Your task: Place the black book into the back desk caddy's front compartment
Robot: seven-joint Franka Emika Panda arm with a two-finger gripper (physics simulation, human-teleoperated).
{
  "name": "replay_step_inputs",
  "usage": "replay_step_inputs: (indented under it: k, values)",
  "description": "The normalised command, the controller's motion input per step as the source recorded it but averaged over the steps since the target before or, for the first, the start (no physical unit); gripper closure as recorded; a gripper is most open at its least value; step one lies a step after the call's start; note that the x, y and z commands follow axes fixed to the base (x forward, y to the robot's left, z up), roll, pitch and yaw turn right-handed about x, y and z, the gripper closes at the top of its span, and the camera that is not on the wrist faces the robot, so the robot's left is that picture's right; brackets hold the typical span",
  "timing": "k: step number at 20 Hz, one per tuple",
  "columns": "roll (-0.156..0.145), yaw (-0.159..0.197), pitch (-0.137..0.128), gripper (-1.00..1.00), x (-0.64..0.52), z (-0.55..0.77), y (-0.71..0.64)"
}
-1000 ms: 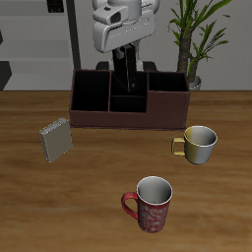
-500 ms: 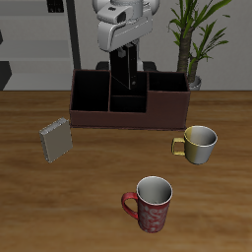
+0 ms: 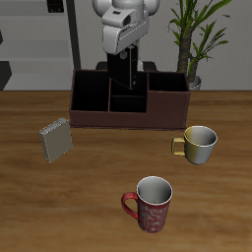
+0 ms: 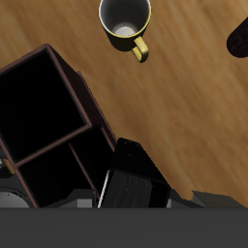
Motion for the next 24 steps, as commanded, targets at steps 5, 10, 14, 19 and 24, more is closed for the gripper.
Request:
replay_step_inputs:
  k: [5,10,14,19,24]
  values:
    - [-0.006,0.072,-0.001,1.0,-0.04,-0.01,-0.02]
    - [-0.028,0.085,-0.01,1.0,0.03,0.05,-0.08]
    - [-0.05,0.094,-0.018,1.0,0.14,-0.06,-0.06]
    - [0.034,0.122,-0.007,1.0,0.04,-0.28,0.24]
    - [0.012,0.082,0.015,1.0,0.08,-0.22,0.18]
